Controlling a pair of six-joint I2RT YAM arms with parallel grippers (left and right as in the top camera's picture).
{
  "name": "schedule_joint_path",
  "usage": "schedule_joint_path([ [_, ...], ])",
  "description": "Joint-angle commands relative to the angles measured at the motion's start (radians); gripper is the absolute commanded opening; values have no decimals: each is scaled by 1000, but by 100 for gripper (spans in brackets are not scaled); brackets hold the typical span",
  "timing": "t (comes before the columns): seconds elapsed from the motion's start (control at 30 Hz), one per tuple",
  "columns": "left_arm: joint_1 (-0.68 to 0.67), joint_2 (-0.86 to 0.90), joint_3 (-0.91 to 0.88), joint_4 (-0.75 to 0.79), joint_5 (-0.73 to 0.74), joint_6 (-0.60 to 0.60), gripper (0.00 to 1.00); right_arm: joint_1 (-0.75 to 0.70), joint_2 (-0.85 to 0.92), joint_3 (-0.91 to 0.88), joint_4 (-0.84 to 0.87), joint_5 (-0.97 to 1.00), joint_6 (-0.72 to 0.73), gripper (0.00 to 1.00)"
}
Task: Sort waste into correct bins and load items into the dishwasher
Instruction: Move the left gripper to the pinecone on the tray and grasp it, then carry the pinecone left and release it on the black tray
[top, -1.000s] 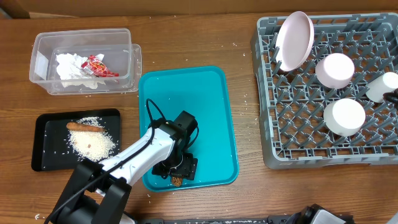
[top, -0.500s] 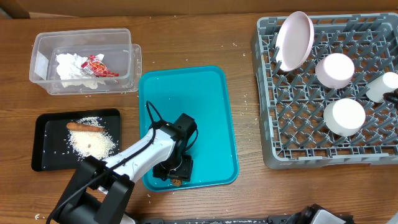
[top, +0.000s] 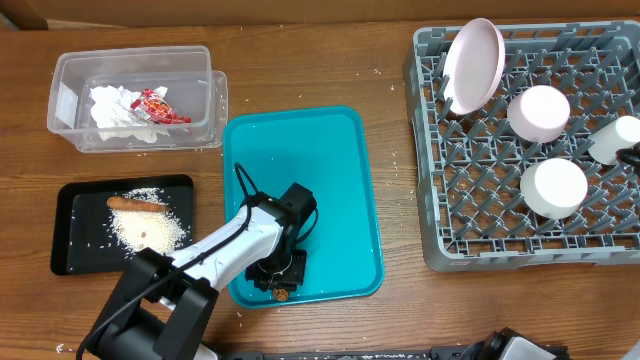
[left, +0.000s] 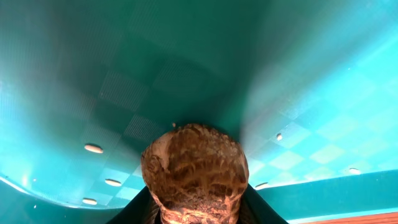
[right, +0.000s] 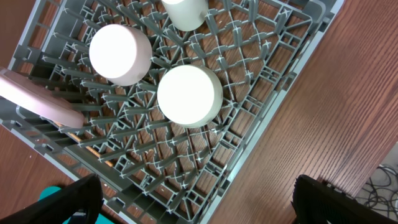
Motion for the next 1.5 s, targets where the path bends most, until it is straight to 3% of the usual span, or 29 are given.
schedule_joint_path([
  [0.0, 0, 12, 36, -14, -8, -19, 34, -5, -3, 18, 6, -5, 8, 100],
  [0.23, 98, 12, 163, -93, -94, -18, 35, -5, -3, 18, 6, -5, 8, 100],
  [0.7, 658, 12, 428, -111, -145, -32, 35, -5, -3, 18, 6, -5, 8, 100],
  [1.1, 995, 13, 362, -3, -194, -114, 36, -5, -3, 18, 6, -5, 8, 100],
  [1.3, 1075, 13, 291, 57, -186, -135, 36, -5, -3, 18, 6, -5, 8, 100],
  [1.47, 1085, 12, 272, 72, -215, -137, 43, -5, -3, 18, 6, -5, 8, 100],
])
